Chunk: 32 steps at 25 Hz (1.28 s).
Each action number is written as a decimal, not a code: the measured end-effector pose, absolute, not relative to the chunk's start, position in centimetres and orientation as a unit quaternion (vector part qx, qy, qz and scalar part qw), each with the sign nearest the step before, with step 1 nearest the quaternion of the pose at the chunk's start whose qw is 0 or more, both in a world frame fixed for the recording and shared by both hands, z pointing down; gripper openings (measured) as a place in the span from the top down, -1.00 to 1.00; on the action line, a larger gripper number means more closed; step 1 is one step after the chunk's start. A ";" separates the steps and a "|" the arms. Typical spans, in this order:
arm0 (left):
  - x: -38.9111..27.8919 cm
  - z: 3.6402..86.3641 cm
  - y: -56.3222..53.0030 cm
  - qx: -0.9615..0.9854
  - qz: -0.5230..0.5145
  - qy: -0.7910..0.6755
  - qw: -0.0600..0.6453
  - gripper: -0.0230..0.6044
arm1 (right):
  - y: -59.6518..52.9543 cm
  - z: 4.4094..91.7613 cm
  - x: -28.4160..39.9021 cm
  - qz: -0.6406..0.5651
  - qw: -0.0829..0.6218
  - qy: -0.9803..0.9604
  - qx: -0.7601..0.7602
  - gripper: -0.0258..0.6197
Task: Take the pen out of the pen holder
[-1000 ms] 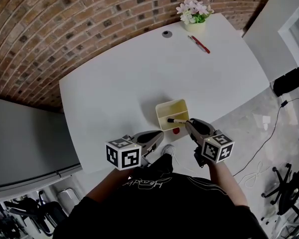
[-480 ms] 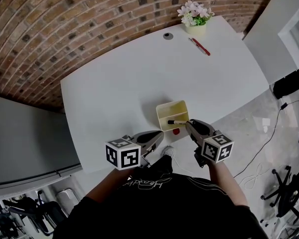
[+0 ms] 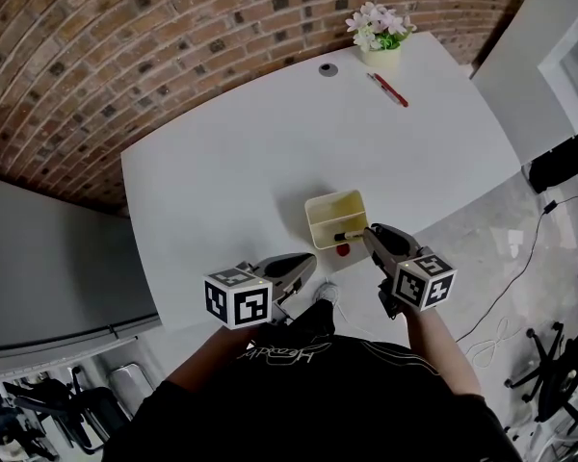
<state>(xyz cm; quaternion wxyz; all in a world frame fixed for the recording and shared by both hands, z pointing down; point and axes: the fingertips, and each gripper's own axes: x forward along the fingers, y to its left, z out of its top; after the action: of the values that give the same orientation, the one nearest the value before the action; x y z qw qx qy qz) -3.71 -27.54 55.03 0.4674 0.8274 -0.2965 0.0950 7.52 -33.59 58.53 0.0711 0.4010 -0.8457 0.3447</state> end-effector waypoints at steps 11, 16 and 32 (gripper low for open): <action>-4.3 54.2 -25.7 0.830 0.083 -0.304 0.461 0.92 | -33.6 55.5 7.7 0.316 0.049 -0.853 0.412 0.67; -4.2 53.5 -24.8 0.834 0.074 -0.302 0.455 0.92 | -32.7 53.6 8.1 0.296 0.042 -0.856 0.421 0.67; -4.2 48.9 -20.6 0.859 0.035 -0.299 0.414 0.92 | -27.0 46.5 8.6 0.241 -0.006 -0.872 0.426 0.67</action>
<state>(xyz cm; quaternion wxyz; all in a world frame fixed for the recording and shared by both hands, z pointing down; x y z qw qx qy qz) -4.16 -20.61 48.90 0.4136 0.8594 -0.2986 0.0346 8.56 -26.97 46.55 -0.0061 0.4258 -0.8720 0.2415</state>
